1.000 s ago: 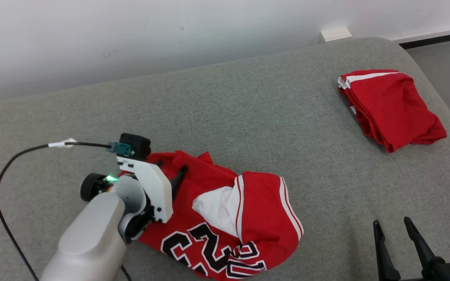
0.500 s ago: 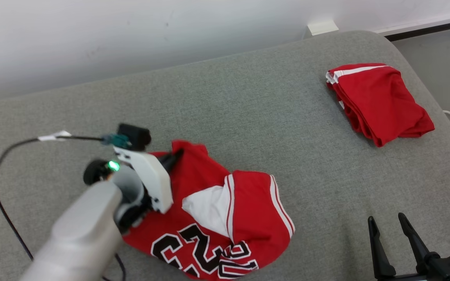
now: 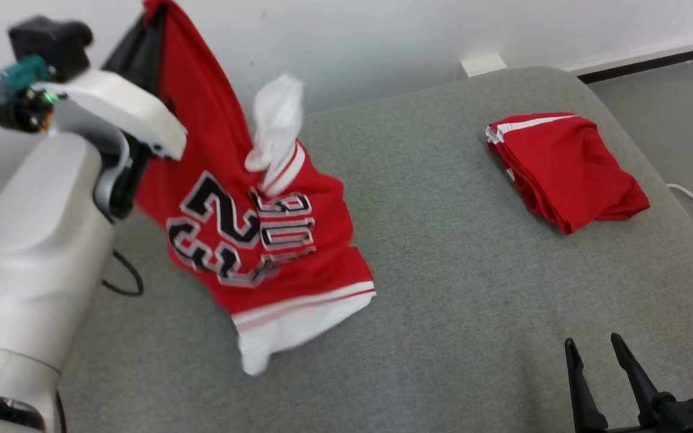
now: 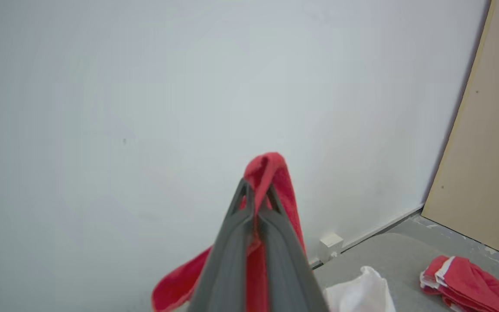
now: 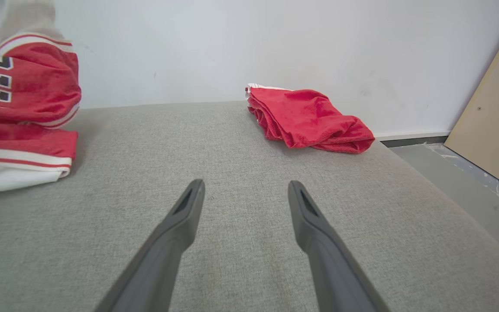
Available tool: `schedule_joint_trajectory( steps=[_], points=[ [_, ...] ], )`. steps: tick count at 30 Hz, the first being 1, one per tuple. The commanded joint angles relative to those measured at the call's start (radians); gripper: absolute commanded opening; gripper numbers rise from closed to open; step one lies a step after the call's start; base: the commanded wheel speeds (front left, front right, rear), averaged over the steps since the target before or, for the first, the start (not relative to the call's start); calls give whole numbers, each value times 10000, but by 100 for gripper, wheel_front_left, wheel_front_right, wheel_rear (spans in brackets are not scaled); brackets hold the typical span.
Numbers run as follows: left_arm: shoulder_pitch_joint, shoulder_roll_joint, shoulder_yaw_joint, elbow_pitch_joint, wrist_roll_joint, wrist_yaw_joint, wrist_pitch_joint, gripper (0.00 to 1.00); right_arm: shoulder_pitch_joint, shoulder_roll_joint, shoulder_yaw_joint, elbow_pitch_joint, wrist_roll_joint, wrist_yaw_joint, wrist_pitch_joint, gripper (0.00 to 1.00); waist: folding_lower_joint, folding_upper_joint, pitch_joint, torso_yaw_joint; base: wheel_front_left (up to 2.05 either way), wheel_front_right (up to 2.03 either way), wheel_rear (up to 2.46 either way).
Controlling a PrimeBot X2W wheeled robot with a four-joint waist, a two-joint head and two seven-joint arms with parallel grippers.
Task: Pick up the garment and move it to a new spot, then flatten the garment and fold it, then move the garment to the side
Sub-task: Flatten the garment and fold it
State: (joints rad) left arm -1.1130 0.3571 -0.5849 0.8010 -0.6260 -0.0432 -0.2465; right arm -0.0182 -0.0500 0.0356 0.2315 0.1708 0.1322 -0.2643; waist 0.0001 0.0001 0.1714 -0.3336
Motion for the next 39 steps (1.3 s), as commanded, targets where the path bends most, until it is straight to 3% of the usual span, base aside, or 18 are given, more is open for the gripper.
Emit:
schedule_joint_trajectory(
  steps=[1,9,17,20,24,25,27,30,32,34,39],
  points=[
    [-224,108,156,-122,129,6,-105,0,117,-17,-15,50,59,-32,6,100,-1,-1,-125,-39,0,0,0],
    [-507,308,647,-1157,69,-377,-177,0,334,-16,-296,28,-23,-32,6,100,-1,-1,-539,105,0,0,0],
    [1321,469,498,-2847,-567,-508,23,0,764,-19,-500,-24,49,-32,6,100,-1,-1,-968,522,0,0,0],
    [2784,618,427,-4035,-882,-245,312,0,940,-19,-613,-31,45,-31,6,100,-1,-1,-1164,689,0,0,0],
    [5404,965,162,-5959,-1197,581,645,0,1193,-17,-734,-100,87,-32,6,100,-1,-1,-1328,919,0,0,0],
    [5404,965,162,-5959,-1197,581,645,0,1193,-17,-734,-100,87,-32,6,100,-1,-1,-1328,919,0,0,0],
    [6871,1141,37,-6809,-1370,1055,719,0,1297,-17,-796,-118,103,-31,6,100,-1,-1,-1369,1041,0,0,0],
    [8753,1299,-241,-7668,-1716,1414,652,0,1442,-16,-900,-133,16,-31,6,100,-1,-1,-1419,1337,0,0,0],
    [9705,1454,-459,-7864,-1665,1586,551,0,1489,-17,-954,-123,-56,-32,6,100,-1,-1,-1458,1539,0,0,0],
    [10519,1262,-500,-7831,-1910,1738,356,0,1508,-19,-998,-109,-132,-32,6,100,-1,-1,-1522,1735,0,0,0],
    [11577,1213,-612,-6769,-1608,1919,7,0,1570,-17,-998,-81,-286,-32,8,100,-1,-1,-1653,2203,0,0,0]
  ],
)
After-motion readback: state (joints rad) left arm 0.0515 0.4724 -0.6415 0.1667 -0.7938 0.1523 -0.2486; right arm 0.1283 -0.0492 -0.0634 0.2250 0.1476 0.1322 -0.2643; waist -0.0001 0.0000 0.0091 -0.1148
